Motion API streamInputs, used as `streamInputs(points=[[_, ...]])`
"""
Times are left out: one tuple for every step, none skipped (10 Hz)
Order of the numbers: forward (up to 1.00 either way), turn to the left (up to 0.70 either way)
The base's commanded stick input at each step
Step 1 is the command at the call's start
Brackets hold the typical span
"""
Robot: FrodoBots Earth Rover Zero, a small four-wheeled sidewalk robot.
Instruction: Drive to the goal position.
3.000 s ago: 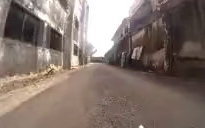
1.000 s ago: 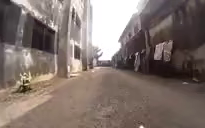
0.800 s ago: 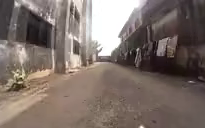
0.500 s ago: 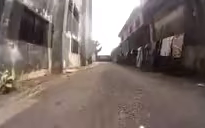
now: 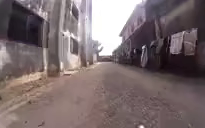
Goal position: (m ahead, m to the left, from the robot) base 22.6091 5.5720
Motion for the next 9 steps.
streamInputs(points=[[1.0,0.0],[1.0,0.0],[1.0,0.0],[1.0,0.0],[1.0,0.0],[1.0,0.0],[1.0,0.0],[1.0,0.0],[1.0,0.0]])
